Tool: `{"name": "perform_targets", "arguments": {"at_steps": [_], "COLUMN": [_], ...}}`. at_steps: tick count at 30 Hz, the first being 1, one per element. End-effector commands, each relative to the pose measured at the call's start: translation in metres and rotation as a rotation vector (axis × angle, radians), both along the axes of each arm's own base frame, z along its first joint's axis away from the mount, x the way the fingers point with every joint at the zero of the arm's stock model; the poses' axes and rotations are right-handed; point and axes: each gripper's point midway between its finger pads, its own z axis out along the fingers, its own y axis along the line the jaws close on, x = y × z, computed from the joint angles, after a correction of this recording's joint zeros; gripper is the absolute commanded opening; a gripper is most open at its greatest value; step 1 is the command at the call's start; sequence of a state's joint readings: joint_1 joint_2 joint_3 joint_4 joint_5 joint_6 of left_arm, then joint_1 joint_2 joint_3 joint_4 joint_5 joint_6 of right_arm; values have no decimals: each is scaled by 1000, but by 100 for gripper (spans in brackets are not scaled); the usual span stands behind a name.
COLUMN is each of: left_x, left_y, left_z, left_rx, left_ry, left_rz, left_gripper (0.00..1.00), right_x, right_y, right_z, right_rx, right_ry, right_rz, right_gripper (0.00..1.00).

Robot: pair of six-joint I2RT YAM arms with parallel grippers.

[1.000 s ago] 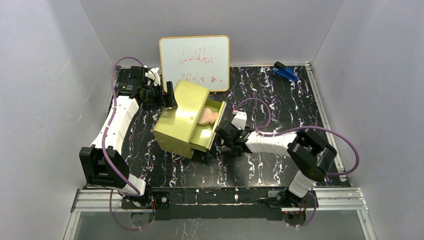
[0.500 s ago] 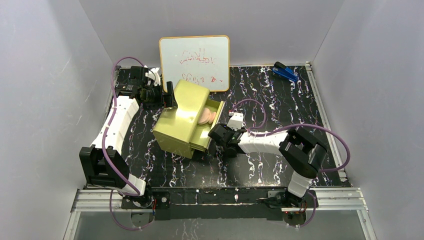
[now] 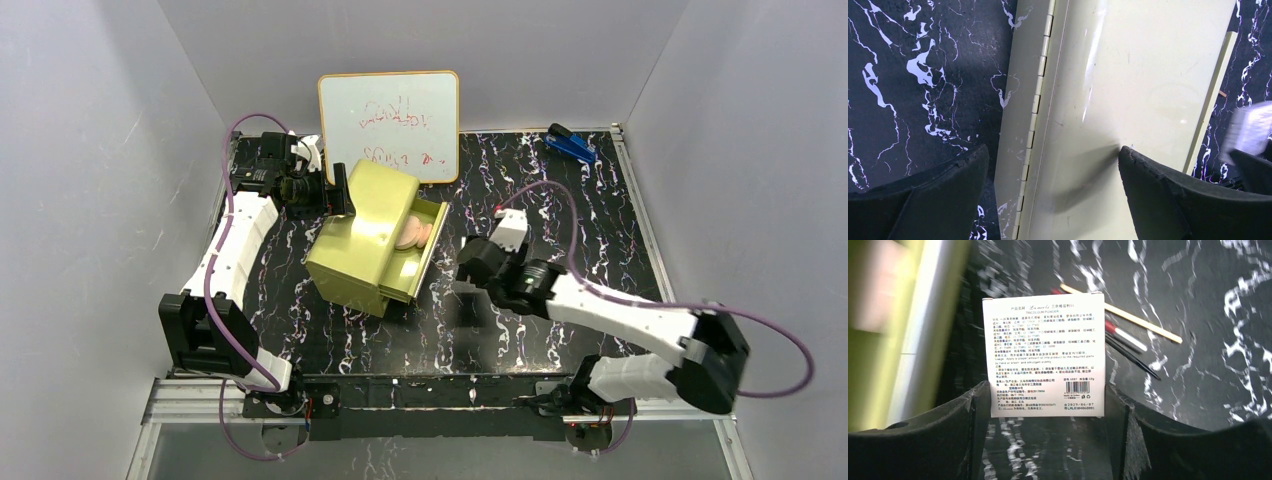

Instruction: Organize the makeup

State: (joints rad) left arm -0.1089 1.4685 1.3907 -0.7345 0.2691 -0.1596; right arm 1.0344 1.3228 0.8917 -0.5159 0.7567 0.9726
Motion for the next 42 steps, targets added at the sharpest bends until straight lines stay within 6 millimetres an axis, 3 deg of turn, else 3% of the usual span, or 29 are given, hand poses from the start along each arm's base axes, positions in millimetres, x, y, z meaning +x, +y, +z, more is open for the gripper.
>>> {"name": "perform_targets", "arguments": {"at_steps": [1, 4, 8, 13, 17, 24, 30, 42], "left_x": [-8, -8, -9, -11, -12, -13, -13, -11], "left_y": [9, 9, 8, 9, 9, 9, 8, 8], "left_z": [-8, -6, -5, -3, -1, -3, -3, -4], "left_rx": [60, 57, 54, 55, 55, 51, 51, 54], "left_ry": [49, 46, 45, 38, 33, 32, 31, 38], "left_rz": [0, 0, 0, 1, 2, 0, -1, 0], "left_gripper": [98, 99, 98, 99, 99, 98, 99, 99], "right_x": [16, 17, 15, 17, 17, 20, 20, 20], "right_y": [26, 52, 99, 144, 164, 159, 148, 120], "right_z": [93, 134, 162, 170, 167, 138, 103, 90], "right_rx": [209, 323, 455, 581, 595, 542, 509, 355], "right_ry": [-242, -330, -351, -345, -333, -378, -343, -350], "right_rz": [139, 249, 396, 505, 562, 603, 612, 633], "right_gripper": [1, 1, 1, 1, 1, 1, 1, 1]}}
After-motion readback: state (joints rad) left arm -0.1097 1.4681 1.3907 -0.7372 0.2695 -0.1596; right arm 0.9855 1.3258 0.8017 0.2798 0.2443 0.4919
